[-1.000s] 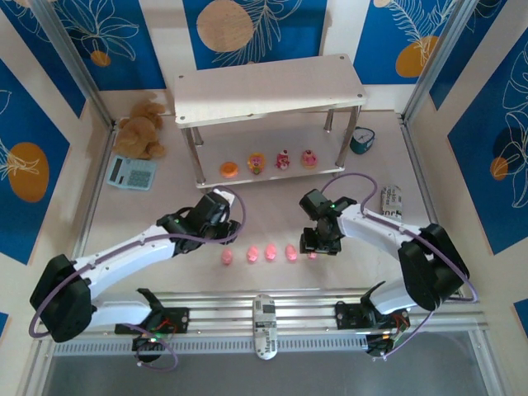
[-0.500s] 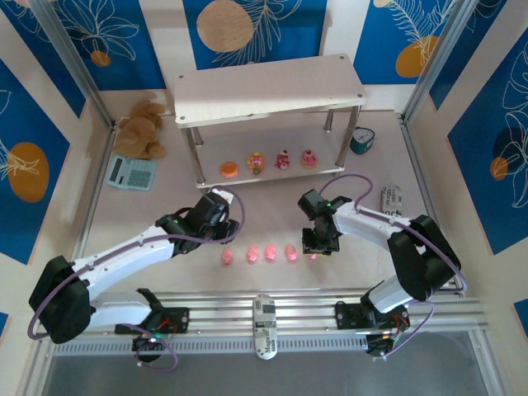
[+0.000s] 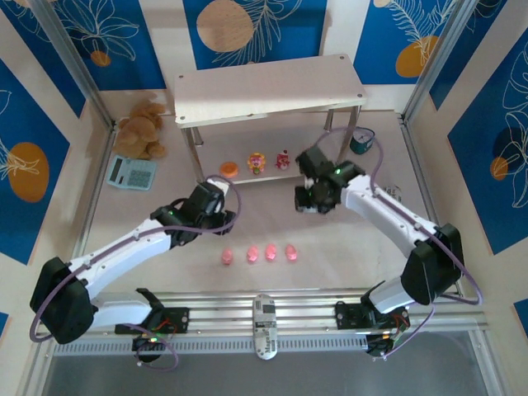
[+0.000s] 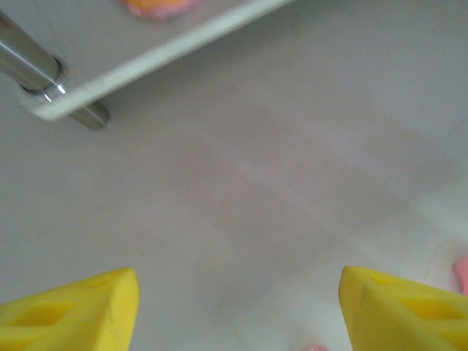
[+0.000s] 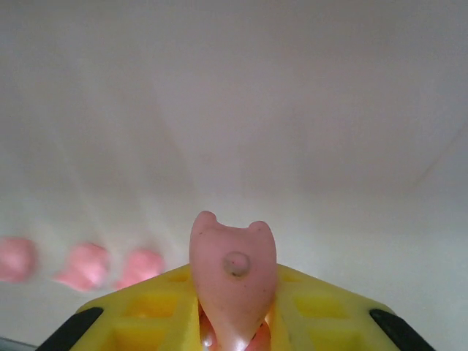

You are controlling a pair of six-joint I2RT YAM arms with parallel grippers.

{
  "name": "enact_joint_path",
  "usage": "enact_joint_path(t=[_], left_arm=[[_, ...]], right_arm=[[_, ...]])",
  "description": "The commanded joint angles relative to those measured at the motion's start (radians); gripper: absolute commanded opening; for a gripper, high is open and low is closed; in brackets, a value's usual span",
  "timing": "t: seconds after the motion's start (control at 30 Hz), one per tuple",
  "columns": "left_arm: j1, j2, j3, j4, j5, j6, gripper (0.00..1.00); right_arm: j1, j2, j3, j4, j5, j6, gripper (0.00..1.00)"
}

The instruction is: Place and organize the plastic toys onto the shelf

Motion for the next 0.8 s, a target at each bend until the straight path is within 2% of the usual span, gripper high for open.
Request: enact_joint_path(t=[0.0, 0.17, 0.33, 0.77], left_arm=[[0.041, -0.01, 0.079, -0.025, 0.051, 0.034, 0.72], [0.064, -0.009, 0.127, -0.029, 0.082, 0.048, 0.72], [0.072, -0.005, 0.144, -0.04, 0.087, 0.054, 0.72], [0.085, -0.001, 0.161, -0.055, 0.089, 0.06, 0.72]], right_arm=[[-0.029, 0.031, 0.235, -0.045, 0.053, -0.142, 0.26], [-0.039, 0.138, 0.538, -0.048, 0.089, -0.246, 0.26], [-0.064, 0.223, 0.722, -0.035, 0.083, -0.297, 0.26], [-0.082, 0.359, 0.916, 0.034, 0.068, -0.364, 0.27]])
